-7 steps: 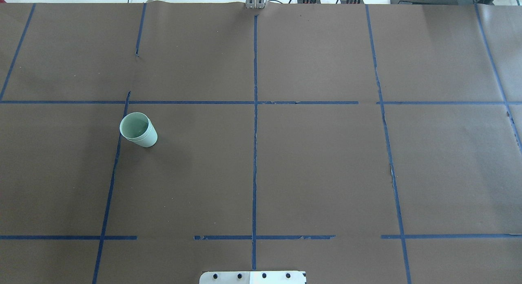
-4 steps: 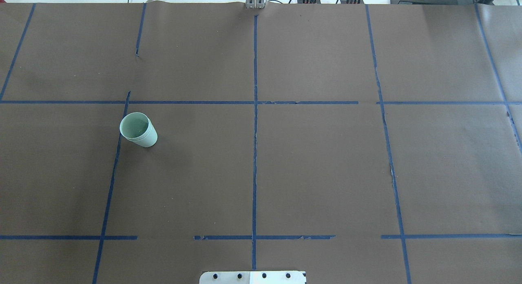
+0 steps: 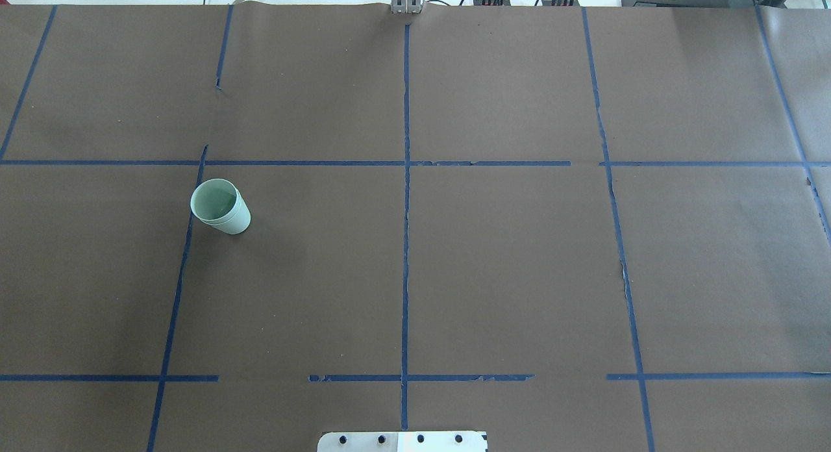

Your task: Stack cups

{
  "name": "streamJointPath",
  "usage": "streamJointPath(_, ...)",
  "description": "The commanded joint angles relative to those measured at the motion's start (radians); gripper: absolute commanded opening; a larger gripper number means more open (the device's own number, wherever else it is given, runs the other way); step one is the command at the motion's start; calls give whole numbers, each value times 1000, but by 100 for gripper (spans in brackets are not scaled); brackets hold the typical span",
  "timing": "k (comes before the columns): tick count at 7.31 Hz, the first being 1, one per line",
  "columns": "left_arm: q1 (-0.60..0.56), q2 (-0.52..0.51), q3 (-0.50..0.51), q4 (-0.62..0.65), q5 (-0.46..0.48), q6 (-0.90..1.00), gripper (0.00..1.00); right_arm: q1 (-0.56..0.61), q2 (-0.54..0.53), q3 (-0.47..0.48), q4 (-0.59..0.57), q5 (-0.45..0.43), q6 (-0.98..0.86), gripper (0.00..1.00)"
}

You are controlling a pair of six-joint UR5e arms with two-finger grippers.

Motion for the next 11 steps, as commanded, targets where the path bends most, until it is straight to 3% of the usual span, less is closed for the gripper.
streamJointPath(1,0,27,-3,-4,-10,1,100,0,0,0,0,0,0,100)
streamJointPath(11,4,13,-3,-21,2,9,100,0,0,0,0,2,0,100)
